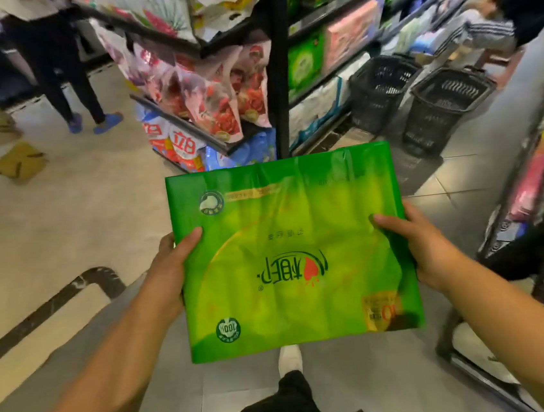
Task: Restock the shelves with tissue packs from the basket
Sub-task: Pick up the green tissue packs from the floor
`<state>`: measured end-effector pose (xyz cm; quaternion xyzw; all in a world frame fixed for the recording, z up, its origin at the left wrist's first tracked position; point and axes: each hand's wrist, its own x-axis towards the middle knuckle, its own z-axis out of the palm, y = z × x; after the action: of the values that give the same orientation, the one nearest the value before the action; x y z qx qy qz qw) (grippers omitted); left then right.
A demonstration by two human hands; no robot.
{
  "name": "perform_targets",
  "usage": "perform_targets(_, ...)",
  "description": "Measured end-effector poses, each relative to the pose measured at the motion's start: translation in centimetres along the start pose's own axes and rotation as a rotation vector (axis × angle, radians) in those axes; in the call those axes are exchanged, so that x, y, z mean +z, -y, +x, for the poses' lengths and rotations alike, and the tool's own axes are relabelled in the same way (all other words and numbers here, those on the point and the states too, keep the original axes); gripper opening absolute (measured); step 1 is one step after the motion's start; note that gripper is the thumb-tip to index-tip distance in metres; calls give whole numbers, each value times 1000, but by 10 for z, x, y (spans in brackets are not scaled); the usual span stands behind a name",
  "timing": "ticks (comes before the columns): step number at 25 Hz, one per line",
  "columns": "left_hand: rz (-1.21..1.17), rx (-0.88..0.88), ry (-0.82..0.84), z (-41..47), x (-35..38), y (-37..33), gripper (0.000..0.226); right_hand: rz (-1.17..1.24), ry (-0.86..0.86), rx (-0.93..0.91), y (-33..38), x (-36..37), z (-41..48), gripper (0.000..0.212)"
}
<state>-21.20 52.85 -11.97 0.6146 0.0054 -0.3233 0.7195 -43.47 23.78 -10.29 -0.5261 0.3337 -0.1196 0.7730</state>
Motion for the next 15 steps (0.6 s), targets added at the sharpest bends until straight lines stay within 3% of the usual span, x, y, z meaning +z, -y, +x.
perform_targets(3, 18, -2, 133, 83, 76, -27, 63, 33, -127, -50, 45, -38, 48, 82)
perform_targets(5, 26, 13, 249, 129, 127, -47, 50, 44, -186, -93, 71, -61, 72, 95)
perform_targets(7, 58, 33, 371, 165, 172, -67, 67, 62, -256, -138, 93, -85, 94, 113)
perform_targets(9, 109, 34, 428, 203, 212, -82, 105, 100, -299, -178, 113, -111, 119, 116)
perform_targets(10, 122, 39, 440, 224, 233, -86, 111, 111, -320, -201, 122, -126, 135, 114)
perform_targets(15, 177, 142, 444, 321, 348, -93, 105, 83, -395, -328, 183, -202, 237, 94)
